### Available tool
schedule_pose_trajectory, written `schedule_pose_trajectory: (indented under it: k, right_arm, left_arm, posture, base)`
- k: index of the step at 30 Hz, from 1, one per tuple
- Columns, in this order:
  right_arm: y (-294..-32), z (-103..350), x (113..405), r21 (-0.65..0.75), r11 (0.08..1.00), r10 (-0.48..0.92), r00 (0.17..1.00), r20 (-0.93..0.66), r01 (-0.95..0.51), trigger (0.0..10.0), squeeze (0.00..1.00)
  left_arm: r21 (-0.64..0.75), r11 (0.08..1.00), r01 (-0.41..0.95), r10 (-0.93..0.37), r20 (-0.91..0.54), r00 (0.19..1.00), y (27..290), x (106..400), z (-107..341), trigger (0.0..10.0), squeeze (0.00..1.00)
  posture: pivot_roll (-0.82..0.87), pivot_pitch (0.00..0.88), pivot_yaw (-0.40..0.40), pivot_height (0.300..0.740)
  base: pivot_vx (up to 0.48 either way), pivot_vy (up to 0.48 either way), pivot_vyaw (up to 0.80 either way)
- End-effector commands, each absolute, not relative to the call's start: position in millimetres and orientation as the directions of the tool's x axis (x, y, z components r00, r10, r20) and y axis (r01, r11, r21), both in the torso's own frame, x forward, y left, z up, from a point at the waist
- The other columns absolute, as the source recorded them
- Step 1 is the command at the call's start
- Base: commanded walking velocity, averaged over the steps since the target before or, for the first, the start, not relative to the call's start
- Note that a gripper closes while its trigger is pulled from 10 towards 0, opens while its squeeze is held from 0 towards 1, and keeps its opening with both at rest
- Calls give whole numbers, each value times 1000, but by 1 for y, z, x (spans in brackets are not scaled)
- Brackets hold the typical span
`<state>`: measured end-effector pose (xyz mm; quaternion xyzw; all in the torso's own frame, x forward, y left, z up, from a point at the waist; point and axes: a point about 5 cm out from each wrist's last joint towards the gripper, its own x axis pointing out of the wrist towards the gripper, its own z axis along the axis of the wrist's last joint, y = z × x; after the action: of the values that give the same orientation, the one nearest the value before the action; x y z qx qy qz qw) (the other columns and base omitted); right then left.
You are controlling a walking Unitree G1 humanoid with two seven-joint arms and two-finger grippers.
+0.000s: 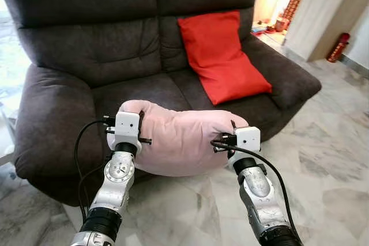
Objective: Move the pillow to the sofa from floor
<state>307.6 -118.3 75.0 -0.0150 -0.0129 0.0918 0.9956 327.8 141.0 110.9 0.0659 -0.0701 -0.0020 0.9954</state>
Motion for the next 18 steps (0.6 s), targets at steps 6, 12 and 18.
schedule_pose_trajectory:
  k: [6,12,18]
  right_arm:
    - [-102,96,310,-74,957,287,949,134,-279,10000,0]
    - [-98,96,309,-74,951,308,943,131,-300,10000,0]
    - [-98,94,308,-74,948,316,941,122,-309,10000,0]
  left_arm:
    - [99,995,0,-21,211,977,135,325,124,10000,0]
    - [94,996,-7,-13,213,977,137,324,124,10000,0]
    - [90,996,-7,-12,208,978,137,323,124,10000,0]
  posture:
    - [4,0,-55,740]
    - [5,0,-55,740]
    - [3,0,-58,740]
  base:
    - [0,0,397]
    - [0,0,797]
    - [0,0,623]
